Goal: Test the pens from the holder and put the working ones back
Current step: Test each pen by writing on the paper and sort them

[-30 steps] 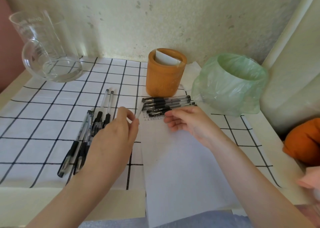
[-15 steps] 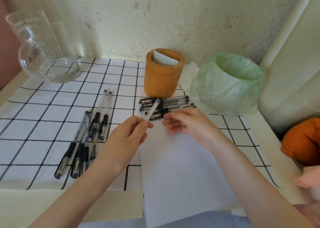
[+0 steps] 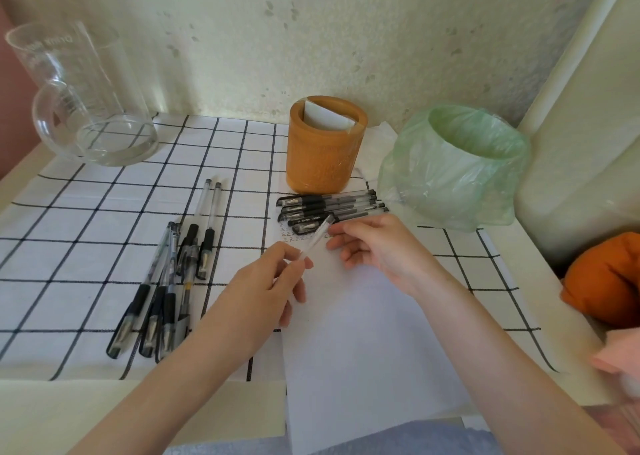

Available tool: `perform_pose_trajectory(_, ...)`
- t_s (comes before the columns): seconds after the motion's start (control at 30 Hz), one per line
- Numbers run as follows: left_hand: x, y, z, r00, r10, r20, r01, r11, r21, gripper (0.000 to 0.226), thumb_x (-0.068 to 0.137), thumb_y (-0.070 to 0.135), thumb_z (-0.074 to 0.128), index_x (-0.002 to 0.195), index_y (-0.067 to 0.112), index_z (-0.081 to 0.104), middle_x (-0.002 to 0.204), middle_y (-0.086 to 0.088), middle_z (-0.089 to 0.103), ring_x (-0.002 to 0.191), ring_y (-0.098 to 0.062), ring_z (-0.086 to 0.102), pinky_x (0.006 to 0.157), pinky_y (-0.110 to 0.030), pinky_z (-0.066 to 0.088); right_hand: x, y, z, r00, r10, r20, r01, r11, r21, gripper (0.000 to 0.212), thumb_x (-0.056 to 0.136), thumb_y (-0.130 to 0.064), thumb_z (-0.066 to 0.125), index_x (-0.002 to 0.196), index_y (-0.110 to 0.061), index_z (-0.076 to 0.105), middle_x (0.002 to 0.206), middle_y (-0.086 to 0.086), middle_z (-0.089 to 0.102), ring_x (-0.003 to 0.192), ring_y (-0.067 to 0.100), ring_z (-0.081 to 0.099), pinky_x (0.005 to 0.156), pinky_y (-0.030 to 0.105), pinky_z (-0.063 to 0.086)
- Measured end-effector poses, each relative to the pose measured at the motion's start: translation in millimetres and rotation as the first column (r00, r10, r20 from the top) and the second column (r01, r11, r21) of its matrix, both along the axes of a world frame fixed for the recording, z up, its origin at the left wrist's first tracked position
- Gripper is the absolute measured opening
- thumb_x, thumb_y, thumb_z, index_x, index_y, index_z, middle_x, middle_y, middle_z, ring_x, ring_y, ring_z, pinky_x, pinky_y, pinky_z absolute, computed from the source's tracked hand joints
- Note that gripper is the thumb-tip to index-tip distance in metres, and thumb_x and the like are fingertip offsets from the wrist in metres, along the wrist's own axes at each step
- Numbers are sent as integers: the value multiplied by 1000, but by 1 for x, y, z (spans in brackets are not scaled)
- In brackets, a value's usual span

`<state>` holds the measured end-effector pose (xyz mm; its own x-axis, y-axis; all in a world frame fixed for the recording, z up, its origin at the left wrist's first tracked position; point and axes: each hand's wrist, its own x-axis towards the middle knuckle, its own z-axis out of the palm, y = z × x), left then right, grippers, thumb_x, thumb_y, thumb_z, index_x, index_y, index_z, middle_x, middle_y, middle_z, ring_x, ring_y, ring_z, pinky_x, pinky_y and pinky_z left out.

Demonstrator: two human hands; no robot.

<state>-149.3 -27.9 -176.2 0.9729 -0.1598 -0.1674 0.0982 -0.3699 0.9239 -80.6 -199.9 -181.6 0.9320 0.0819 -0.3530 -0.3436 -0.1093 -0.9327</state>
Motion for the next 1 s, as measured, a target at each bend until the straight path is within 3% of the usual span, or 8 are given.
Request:
perform_pose_trajectory(0.2,-10,-6,-2,950,-282,132,190,862,471,23,98,41,26,114,35,42,78,10,60,60,-7,52,64,-19,39,0,1,-1,1000,0,20,1,998,-57,23,96,-4,45,102,6,65,73,10,67,43,7,54,42,18,43)
perform_pose_trajectory(0.3,-10,-7,-2,948,-271,168,158,856,493,22,99,38,26,111,31,42,63,13,45,83,-13,52,60,-12,37,0,2,-3,999,-6,36,9,997,-83,23,95,-6,46,101,4,67,73,9,68,42,4,53,41,17,42)
perform_pose_trajectory(0.43,-9,-7,-2,934,-303,187,167,837,522,21,98,39,25,109,30,41,66,11,45,69,-13,48,59,-24,29,1,2,-4,998,-2,57,9,994,-108,22,95,-6,46,97,1,67,72,8,68,42,3,53,41,18,41)
perform_pose_trajectory(0.6,-7,-5,-4,964,-199,174,116,909,400,18,96,40,34,100,31,49,60,14,53,49,-3,47,51,-19,37,1,2,-3,998,5,68,4,991,-137,24,95,-4,45,99,5,67,68,9,67,42,9,50,40,18,40)
perform_pose_trajectory(0.7,-6,-4,-3,979,-95,178,48,965,256,16,94,42,37,96,35,52,76,18,63,41,-8,46,48,-21,40,-1,-1,3,995,-21,94,30,995,-93,28,97,-7,42,103,7,67,55,2,61,39,10,46,39,19,37)
perform_pose_trajectory(0.77,-4,-5,-2,980,-63,189,32,986,163,15,94,39,39,96,36,53,88,23,66,39,-7,46,45,-16,38,-3,-3,7,997,-43,64,44,999,-12,40,101,-24,39,109,7,64,54,2,58,39,11,44,37,20,33)
perform_pose_trajectory(0.9,-2,-6,0,982,-19,190,11,999,41,15,94,33,43,97,36,57,73,13,67,44,-10,40,46,-21,36,-14,0,19,987,152,-44,-144,979,144,84,85,-71,27,109,0,65,56,4,54,42,13,42,41,23,30)
perform_pose_trajectory(1.0,-2,-8,-1,987,21,161,-22,1000,4,9,92,36,47,91,34,57,70,10,66,50,-7,43,48,-15,35,-22,7,19,963,246,107,-261,951,167,53,87,-48,51,99,1,68,60,3,53,49,13,46,45,22,36)
